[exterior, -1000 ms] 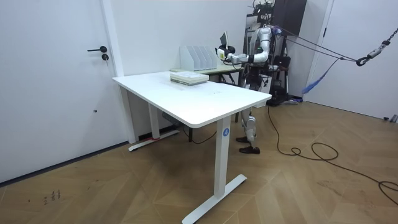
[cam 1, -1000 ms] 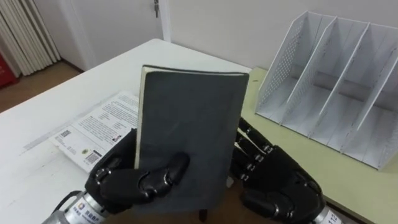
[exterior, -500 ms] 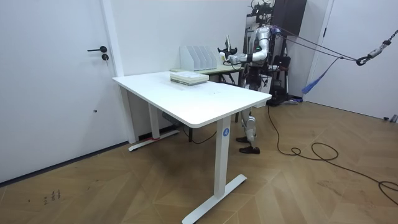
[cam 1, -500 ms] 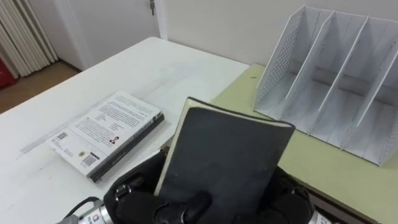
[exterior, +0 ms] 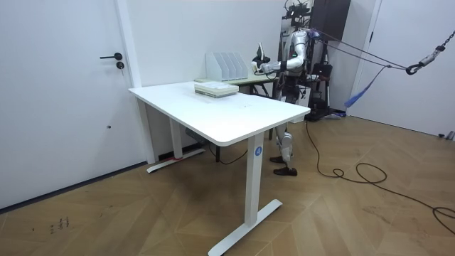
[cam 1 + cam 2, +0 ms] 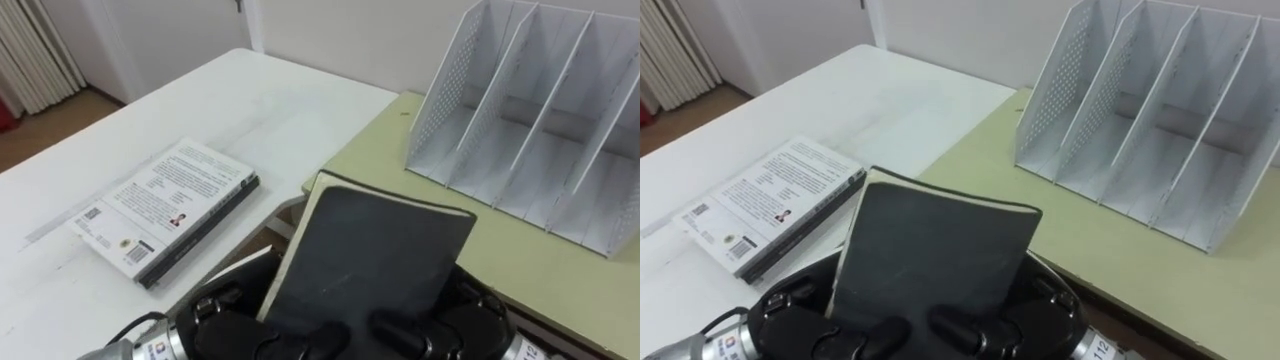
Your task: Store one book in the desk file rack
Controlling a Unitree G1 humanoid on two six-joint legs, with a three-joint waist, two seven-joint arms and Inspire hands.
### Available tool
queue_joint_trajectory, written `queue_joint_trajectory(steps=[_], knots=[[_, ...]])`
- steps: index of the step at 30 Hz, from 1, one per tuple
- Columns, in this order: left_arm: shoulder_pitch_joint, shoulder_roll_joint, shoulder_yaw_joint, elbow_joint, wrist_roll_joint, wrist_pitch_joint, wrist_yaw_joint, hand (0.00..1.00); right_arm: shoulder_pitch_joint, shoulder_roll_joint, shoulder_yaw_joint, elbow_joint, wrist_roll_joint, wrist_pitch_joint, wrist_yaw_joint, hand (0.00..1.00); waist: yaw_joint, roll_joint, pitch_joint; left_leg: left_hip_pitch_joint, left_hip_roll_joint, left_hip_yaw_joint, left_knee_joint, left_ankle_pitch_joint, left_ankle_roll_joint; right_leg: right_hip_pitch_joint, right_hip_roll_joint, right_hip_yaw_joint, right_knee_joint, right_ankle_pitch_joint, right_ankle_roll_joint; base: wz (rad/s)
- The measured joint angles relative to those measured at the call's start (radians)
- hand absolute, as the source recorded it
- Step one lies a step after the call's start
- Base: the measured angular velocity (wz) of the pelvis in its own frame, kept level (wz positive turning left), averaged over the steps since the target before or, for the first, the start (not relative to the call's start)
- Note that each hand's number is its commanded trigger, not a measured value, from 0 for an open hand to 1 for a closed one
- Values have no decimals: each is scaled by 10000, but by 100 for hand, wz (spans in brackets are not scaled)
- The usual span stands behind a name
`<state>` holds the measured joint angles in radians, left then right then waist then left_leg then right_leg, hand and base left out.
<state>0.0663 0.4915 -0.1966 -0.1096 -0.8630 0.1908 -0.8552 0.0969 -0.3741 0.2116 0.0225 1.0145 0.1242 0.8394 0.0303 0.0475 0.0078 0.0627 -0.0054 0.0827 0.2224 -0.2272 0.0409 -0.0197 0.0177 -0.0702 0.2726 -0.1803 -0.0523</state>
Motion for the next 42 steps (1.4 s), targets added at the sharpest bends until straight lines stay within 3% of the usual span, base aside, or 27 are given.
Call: queue_joint_trajectory(steps=[12, 14, 15, 16, 26, 34, 39, 42], knots=[[0, 56, -24, 64, 8, 58, -10, 100, 0, -66, 75, 0, -111, -44, -93, 100, 52, -70, -36, 0, 16, -8, 104, -31, -15, -22, 14, 25, 46, 2, -4, -1], [0, 55, -24, 64, 9, 58, -13, 51, 0, -63, 75, 0, -116, -63, -105, 100, 70, -63, -39, 1, 36, 0, 152, -69, -18, -4, 29, 21, 44, 5, -10, 0], [0, 54, -24, 64, 10, 58, -14, 19, 0, -64, 76, 0, -125, -97, -105, 100, 71, -57, -43, 4, 43, 5, 162, -80, -18, 3, 33, 22, 42, 8, -15, 0], [0, 54, -24, 64, 11, 58, -14, 0, 0, -64, 76, 0, -125, -137, -105, 100, 71, -54, -45, 5, 44, 6, 165, -80, -18, 3, 34, 22, 42, 10, -17, 0], [1, 98, -23, 299, 26, 49, -365, 0, 13, -166, 8, 96, -75, -125, -78, 100, 86, -46, -37, 48, 63, 9, 143, -87, -30, 44, 31, -70, 50, 13, -24, 0], [9, 49, -53, 930, 42, 11, -514, 0, 6, -165, 2, 235, -103, 97, -551, 100, 54, -134, 39, 80, 67, 11, 139, -87, -30, 76, 28, -79, 45, 4, -34, 0], [41, -83, -456, 2120, 112, -311, -560, 0, 8, -238, 118, 386, -372, 270, -1315, 100, 153, -245, 133, 128, 56, 101, 77, -93, -41, -42, 10, -18, 385, -142, -79, -4], [46, -158, -449, 3012, 917, -599, -463, 0, 6, -316, 160, 381, -499, 301, -1441, 100, 67, -270, 111, 30, 57, 117, 85, -95, -56, -168, 17, -22, 353, -165, -93, -1]])
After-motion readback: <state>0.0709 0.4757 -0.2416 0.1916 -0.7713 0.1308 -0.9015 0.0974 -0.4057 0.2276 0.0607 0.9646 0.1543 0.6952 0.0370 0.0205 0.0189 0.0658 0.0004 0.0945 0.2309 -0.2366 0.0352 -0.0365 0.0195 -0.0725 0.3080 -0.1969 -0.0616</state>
